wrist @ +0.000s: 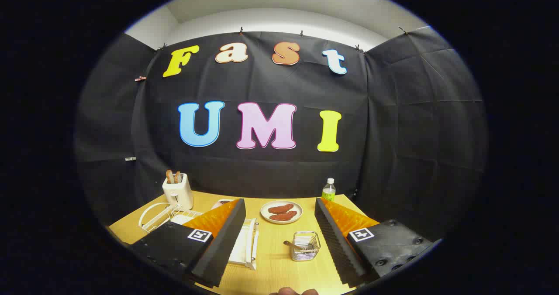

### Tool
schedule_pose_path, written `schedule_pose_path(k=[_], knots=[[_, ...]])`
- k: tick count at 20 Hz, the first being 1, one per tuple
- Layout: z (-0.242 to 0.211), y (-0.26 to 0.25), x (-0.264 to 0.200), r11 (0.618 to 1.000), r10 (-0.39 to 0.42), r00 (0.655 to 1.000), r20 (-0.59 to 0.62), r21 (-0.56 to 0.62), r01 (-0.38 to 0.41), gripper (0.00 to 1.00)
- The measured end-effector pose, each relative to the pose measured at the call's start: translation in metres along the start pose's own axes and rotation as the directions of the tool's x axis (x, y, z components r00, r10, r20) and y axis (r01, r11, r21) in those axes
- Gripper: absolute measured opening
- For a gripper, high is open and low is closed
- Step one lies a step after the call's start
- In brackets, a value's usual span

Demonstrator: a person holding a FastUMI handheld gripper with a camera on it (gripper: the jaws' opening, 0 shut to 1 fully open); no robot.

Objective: Take the plate from the dish rack, then take the spoon from the basket and place it into the plate.

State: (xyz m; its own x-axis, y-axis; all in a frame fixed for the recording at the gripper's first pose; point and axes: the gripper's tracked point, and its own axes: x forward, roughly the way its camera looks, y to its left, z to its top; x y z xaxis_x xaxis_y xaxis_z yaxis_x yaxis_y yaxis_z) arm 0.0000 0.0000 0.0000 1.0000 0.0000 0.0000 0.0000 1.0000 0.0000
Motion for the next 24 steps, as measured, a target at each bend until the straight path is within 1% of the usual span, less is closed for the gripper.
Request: schedule_pose_path(k=[3,6,10,17,21,24], knots=[[0.0,0.0,-0.002,1.0,-0.013,1.0,0.001,0.0,0.013,0.98],[-0.007,0.003,-0.005,1.0,-0.011,1.0,-0.021,0.0,0.011,0.98],[-0.01,0.008,-0.009,1.0,-0.006,1.0,-0.021,-0.006,0.006,0.98],[-0.018,0.028,-0.002,0.999,0.038,0.998,-0.052,-0.012,-0.039,0.98],[-0.017,0.043,0.009,0.997,0.07,0.995,-0.068,-0.021,-0.071,0.98],[-0.015,0.053,0.023,0.996,0.074,0.993,-0.086,-0.048,-0.079,0.98]])
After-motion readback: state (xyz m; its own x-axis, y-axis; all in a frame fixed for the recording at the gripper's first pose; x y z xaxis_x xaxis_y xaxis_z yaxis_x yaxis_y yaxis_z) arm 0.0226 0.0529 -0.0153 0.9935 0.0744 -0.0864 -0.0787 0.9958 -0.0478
